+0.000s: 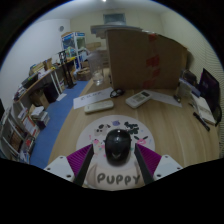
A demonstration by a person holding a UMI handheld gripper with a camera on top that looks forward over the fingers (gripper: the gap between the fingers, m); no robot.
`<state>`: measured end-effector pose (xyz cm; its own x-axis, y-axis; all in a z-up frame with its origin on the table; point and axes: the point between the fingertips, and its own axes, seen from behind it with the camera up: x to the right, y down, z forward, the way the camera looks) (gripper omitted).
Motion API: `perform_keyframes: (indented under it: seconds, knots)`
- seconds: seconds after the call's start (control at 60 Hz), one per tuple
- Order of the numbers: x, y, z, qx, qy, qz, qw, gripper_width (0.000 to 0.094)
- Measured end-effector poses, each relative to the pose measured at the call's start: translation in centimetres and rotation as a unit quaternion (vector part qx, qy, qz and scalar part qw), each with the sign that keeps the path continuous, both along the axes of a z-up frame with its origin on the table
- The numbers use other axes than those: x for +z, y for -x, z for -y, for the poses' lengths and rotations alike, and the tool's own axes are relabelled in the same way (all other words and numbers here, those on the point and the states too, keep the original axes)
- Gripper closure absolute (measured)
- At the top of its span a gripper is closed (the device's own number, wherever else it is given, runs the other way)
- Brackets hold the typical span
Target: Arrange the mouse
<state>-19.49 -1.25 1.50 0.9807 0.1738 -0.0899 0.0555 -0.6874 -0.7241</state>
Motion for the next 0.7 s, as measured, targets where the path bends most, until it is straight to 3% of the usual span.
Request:
perform_keyframes:
  seconds: [0.117, 0.3, 0.567, 0.7]
  knots:
    - [3.4, -0.8, 3.5, 0.001, -0.018, -0.006, 1.0, 0.0098]
    - [6.0, -4.2, 9.2, -0.024, -0.01, -0.016, 1.0, 0.0095]
    - [4.6, -14.2, 12.0, -0.058, 0.036, -0.005, 0.998, 0.0101]
    - [4.3, -18.5, 10.9, -0.056, 0.042, -0.01, 0.998, 0.0107]
